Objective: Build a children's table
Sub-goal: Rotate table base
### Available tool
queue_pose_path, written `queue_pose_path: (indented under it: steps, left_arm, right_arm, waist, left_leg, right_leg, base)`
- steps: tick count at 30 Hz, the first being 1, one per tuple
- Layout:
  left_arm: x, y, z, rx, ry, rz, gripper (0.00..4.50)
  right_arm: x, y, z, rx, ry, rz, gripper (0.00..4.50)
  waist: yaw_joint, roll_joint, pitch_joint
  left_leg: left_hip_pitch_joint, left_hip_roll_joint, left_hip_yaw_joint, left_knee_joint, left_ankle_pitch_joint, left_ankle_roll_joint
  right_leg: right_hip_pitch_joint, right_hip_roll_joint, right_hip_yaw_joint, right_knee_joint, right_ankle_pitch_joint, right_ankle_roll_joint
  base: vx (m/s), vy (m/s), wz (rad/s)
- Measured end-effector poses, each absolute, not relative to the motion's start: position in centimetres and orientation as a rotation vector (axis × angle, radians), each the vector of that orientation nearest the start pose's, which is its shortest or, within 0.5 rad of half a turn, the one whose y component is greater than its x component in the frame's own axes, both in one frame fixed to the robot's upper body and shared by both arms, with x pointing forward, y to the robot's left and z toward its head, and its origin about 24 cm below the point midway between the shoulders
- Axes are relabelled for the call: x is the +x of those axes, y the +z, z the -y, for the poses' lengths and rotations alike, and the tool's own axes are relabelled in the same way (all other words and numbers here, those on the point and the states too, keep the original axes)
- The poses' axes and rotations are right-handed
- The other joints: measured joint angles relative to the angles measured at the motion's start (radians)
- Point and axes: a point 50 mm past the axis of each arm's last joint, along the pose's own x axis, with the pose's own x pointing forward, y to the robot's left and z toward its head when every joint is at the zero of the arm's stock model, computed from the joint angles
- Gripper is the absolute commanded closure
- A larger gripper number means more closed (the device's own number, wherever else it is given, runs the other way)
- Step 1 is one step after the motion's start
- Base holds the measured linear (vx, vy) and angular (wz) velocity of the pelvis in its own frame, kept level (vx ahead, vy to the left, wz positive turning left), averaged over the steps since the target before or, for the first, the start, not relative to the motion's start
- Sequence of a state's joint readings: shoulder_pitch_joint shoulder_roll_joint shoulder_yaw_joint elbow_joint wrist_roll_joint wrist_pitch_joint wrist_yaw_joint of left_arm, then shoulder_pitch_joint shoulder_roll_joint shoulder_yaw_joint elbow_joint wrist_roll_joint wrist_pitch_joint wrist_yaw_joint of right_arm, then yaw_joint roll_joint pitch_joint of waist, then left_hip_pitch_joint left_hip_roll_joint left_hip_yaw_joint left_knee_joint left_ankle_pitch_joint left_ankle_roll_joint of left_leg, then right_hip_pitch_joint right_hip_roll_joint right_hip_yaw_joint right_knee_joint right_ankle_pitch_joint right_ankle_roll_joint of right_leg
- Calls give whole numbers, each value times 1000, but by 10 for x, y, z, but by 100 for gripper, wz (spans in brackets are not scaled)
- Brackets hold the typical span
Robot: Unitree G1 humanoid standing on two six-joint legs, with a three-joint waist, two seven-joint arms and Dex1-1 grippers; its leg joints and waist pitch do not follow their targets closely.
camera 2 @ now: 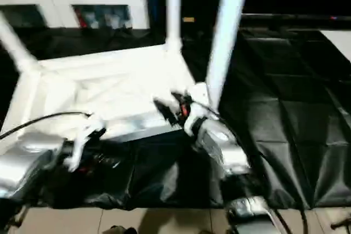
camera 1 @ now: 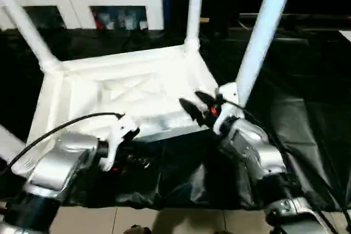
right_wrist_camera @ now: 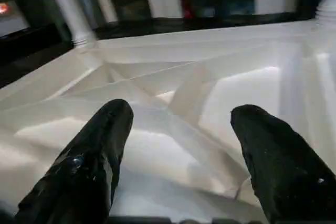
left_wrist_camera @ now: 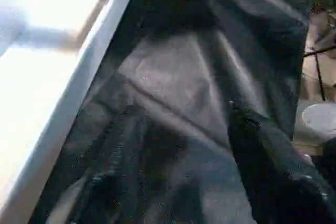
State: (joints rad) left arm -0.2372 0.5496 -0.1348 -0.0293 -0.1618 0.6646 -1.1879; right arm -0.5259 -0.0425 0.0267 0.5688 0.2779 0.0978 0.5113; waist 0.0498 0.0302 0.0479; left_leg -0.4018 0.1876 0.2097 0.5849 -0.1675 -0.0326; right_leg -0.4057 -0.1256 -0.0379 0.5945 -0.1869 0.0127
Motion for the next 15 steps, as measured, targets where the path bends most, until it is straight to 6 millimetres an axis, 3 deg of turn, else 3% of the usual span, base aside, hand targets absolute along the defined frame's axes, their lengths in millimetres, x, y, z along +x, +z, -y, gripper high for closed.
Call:
queue_pose_path:
  steps: [5, 10, 15]
  left_arm:
    - [253, 58, -189, 200, -1065, -650, 118]
    - [259, 58, -189, 255, -988, -609, 75]
    - [271, 57, -184, 293, -891, -532, 49]
  right_arm:
    - [359, 62, 99, 241, 430, -114, 105]
    - [367, 62, 115, 214, 321, -99, 105]
    - [373, 63, 153, 169, 196, -95, 105]
  waist:
    - [5, -13, 0]
    - [20, -15, -1]
    - [50, -16, 0]
  left_leg:
    - [0, 2, -1, 0, 2, -3]
    - [0, 2, 0, 1, 2, -3]
    - [-1, 2, 1, 2, 2, -3]
  right_leg:
    - [0, 2, -1, 1, 0, 0]
    - [2, 2, 0, 2, 0, 0]
    - [6, 2, 0, 2, 0, 0]
  base:
    - [0, 0, 0]
    - [0, 0, 0]
    - [0, 0, 0]
